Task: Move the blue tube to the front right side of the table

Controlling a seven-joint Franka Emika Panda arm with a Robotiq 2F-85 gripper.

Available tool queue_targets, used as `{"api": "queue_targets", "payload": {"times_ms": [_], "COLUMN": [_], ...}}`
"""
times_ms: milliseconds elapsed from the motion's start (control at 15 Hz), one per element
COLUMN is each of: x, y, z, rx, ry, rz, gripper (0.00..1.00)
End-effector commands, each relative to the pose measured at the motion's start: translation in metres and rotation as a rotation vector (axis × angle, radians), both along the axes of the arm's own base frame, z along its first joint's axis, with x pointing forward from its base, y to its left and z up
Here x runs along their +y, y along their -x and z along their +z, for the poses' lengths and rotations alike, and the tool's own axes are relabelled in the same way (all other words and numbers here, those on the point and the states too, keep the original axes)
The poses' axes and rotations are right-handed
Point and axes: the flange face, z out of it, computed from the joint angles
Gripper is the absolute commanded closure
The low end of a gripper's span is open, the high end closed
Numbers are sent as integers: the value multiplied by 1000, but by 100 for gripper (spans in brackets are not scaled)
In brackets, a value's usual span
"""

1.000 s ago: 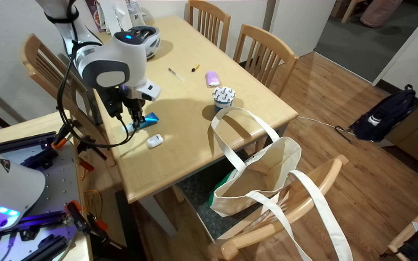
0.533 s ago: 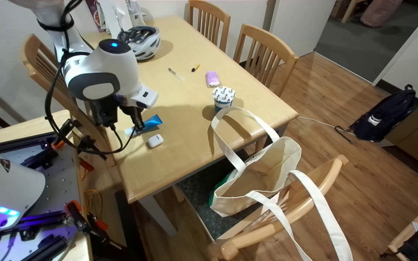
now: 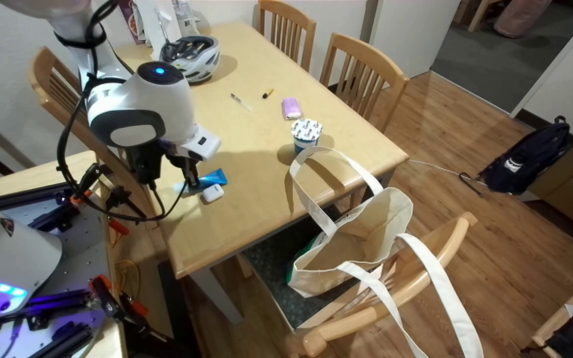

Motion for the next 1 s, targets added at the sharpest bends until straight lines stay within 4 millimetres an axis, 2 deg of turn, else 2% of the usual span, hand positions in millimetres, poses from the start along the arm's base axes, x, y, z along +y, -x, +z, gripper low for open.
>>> {"api": "queue_targets", "payload": {"times_ms": [0, 467, 733, 933], "x": [-5, 7, 24, 57], "y": [-8, -45, -73, -100], "z": [9, 26, 51, 86], "rx": [-12, -29, -41, -97], "ry": [-13, -33, -67, -128], "rz": [27, 57, 70, 150], "gripper": [51, 4, 0, 0]}}
